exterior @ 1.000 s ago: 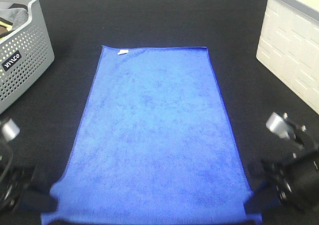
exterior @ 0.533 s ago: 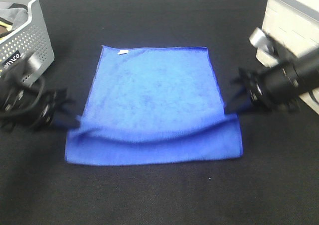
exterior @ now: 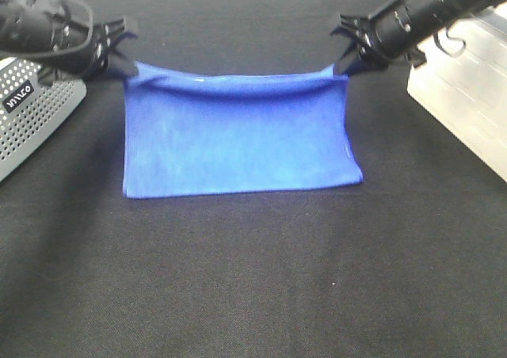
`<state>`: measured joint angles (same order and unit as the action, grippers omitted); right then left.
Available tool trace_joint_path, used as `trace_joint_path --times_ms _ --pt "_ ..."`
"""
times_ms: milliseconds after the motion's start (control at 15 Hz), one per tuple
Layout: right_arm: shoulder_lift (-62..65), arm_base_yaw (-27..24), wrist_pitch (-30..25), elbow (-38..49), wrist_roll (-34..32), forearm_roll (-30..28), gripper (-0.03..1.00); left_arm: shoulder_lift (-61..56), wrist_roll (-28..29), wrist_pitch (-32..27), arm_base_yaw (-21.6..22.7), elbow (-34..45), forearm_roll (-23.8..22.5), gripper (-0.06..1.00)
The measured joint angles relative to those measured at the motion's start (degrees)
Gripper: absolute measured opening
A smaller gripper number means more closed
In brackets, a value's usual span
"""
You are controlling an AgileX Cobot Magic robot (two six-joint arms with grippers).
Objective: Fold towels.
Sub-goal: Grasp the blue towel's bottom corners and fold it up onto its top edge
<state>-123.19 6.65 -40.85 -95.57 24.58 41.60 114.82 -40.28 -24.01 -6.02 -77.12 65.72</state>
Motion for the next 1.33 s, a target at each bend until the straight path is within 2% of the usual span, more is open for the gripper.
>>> trace_joint_path --times_ms 67,267,467,667,800,867,933,1000,1067,1133,1200,1267,1333 --pt "0.0 0.0 0.0 0.0 0.0 0.0 0.00 0.0 0.0 0.0 0.0 0.0 0.0 0.00" --pt "-8.0 0.0 -0.8 -13.4 -3.8 -5.6 0.00 6.2 -0.7 3.0 0.0 -9.3 -0.1 0.00" --pt "-17.0 0.0 0.6 -24.3 -4.1 -8.3 0.00 14.8 -2.8 3.8 0.0 -19.3 -0.1 0.00" --pt "-22.9 0.0 5.1 -28.3 -4.1 -8.7 0.00 25.2 -2.9 5.6 -0.1 -29.9 -0.1 0.00" --pt "-25.1 0.0 8.3 -28.6 -3.8 -8.9 0.00 29.0 -2.9 5.8 -0.6 -33.5 -0.1 0.02" --pt "-25.8 0.0 9.2 -28.6 -3.8 -9.1 0.00 29.9 -2.9 5.8 -0.7 -34.0 -0.1 0.06" --pt "-26.4 0.0 9.7 -28.6 -3.8 -9.2 0.04 30.1 -2.9 6.0 -0.7 -34.1 -0.3 0.16" --pt "-26.5 0.0 9.8 -28.6 -3.7 -9.5 0.13 30.3 -2.9 6.0 -0.7 -34.2 -0.6 0.27" --pt "-26.5 0.0 10.0 -28.7 -3.6 -9.7 0.29 30.3 -2.9 6.0 -0.7 -34.3 -0.7 0.45" --pt "-26.5 -0.1 9.7 -29.1 -3.6 -9.7 0.46 30.3 -2.9 6.0 -0.7 -34.3 -0.9 0.56" --pt "-26.4 -0.1 8.4 -29.5 -3.6 -9.8 0.61 30.3 -2.9 5.4 -0.7 -34.3 -0.9 0.64" --pt "-25.6 -0.1 4.9 -29.5 -3.6 -11.1 0.72 30.3 -2.9 3.3 -0.5 -34.3 -1.0 0.67" --pt "-24.5 -0.1 1.3 -29.5 -3.6 -12.5 0.77 30.3 -2.9 -1.2 -0.2 -34.3 -1.7 0.68"
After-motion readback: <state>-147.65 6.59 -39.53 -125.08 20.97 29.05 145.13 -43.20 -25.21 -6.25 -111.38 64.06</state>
